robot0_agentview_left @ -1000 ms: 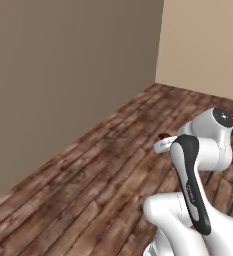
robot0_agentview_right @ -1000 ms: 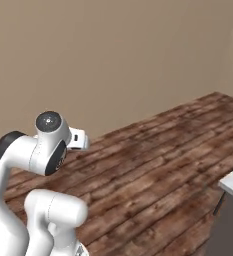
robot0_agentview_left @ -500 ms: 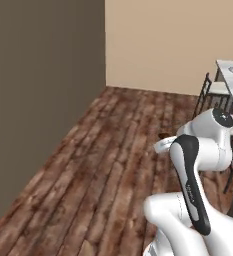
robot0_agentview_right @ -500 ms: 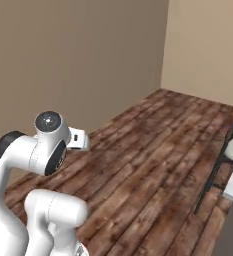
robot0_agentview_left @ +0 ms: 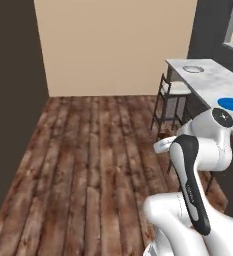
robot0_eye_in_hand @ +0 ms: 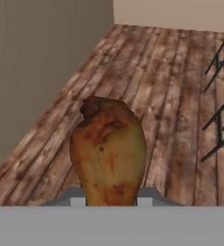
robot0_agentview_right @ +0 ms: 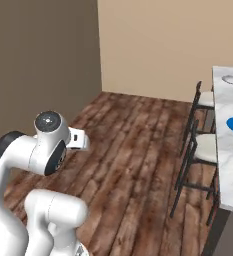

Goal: Take the chicken drumsticks from the pan and place one on each plate on the dining counter.

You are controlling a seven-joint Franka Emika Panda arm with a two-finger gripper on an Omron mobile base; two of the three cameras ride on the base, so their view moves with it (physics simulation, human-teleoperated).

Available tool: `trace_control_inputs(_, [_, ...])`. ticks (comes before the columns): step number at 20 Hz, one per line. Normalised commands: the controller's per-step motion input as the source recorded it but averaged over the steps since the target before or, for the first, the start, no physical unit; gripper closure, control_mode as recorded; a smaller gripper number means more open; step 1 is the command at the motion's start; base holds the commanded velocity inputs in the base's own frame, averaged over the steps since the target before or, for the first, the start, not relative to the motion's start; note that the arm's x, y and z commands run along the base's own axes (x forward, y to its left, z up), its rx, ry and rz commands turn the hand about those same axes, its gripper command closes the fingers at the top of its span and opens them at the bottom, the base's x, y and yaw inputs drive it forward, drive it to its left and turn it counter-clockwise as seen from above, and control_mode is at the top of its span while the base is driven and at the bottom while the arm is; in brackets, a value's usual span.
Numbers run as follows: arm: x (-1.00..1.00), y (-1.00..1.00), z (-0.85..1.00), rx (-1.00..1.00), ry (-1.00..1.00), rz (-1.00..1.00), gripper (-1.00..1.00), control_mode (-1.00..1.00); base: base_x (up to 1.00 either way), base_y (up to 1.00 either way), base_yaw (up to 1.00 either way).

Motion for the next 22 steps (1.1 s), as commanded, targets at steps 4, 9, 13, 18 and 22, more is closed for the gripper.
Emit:
trace_control_inputs(4, [0.00, 0.00, 0.00, 0.00, 0.00, 0.00, 1.00, 1.00, 0.83, 0.39, -0.63])
trace_control_inputs(9, [0.00, 0.00, 0.00, 0.00, 0.00, 0.00, 1.00, 1.00, 0.76, 0.44, -0.70])
trace_control_inputs(13, [0.00, 0.00, 0.00, 0.00, 0.00, 0.00, 1.00, 1.00, 0.75, 0.44, -0.71])
trace_control_inputs(18, [0.00, 0.00, 0.00, 0.00, 0.00, 0.00, 1.00, 1.00, 0.70, 0.46, -0.72])
trace_control_inputs(22, [0.00, 0.00, 0.00, 0.00, 0.00, 0.00, 1.00, 1.00, 0.58, 0.60, -0.60])
